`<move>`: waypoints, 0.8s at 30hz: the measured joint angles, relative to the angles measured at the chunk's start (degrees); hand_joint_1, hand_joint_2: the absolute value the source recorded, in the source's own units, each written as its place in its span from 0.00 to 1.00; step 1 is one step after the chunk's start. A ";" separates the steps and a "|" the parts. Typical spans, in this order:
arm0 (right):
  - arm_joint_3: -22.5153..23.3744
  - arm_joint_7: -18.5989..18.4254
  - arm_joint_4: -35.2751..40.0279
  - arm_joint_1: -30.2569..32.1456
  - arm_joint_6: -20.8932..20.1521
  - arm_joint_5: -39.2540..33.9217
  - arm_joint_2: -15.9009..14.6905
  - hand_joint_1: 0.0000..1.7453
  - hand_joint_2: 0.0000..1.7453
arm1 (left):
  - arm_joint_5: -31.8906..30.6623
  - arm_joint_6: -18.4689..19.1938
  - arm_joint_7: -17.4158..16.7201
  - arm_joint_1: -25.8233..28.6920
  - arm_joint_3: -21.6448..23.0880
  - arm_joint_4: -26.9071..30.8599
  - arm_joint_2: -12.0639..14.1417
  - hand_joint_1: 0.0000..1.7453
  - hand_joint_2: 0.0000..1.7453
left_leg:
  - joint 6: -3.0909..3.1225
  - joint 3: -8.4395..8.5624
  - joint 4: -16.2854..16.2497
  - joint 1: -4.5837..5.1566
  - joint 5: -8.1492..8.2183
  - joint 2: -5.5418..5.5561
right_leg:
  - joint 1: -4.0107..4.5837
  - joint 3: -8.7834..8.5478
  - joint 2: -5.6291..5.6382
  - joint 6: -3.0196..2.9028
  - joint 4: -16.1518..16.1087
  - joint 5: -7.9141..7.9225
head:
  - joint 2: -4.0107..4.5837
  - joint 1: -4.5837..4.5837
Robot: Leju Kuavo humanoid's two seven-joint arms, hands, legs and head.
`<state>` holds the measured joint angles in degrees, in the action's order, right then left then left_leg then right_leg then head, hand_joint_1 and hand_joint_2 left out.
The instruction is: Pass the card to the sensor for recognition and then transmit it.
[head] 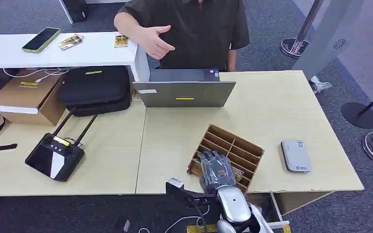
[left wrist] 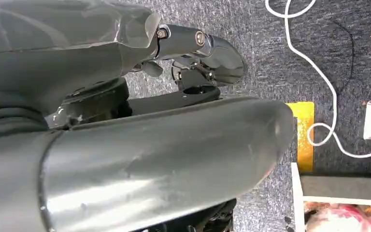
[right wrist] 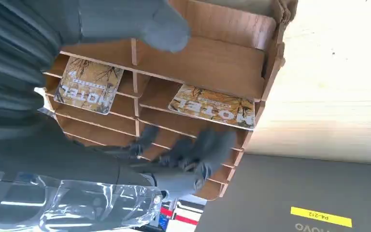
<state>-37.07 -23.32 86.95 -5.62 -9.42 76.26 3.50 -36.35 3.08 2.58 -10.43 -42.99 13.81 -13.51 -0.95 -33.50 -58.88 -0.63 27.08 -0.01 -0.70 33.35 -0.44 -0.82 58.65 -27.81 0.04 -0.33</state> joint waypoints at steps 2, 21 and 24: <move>0.00 0.00 0.00 0.00 0.24 0.33 0.00 1.00 1.00 | 0.00 0.00 0.00 0.00 0.31 0.00 0.00 0.00 0.00 | 0.00 0.00 0.00 0.00 0.00 0.00 | 0.00 0.00 0.00 0.00 0.00 0.00 | 0.00 -0.02; 0.22 -0.22 1.16 0.26 2.38 1.03 -0.48 1.00 1.00 | 0.20 0.02 0.46 0.02 0.77 0.00 -0.02 0.00 0.00 | 0.00 0.00 0.00 0.00 0.00 0.00 | 0.00 0.01 0.01 0.00 -0.01 0.00 | 0.00 0.00; 0.33 -0.07 1.88 0.76 3.10 1.36 -0.66 1.00 1.00 | 0.26 0.00 0.77 0.03 0.79 0.00 -0.07 0.00 0.00 | 0.00 0.00 0.00 0.00 0.00 0.00 | 0.00 0.01 0.01 0.00 -0.01 0.00 | 0.00 -0.02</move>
<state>-36.74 -23.39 88.83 -4.85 -6.32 77.62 2.84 -36.09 3.08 3.34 -10.40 -42.21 13.81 -13.57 -0.95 -33.50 -58.88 -0.63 27.08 -0.02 -0.70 33.36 -0.43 -0.82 58.65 -27.81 0.04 -0.35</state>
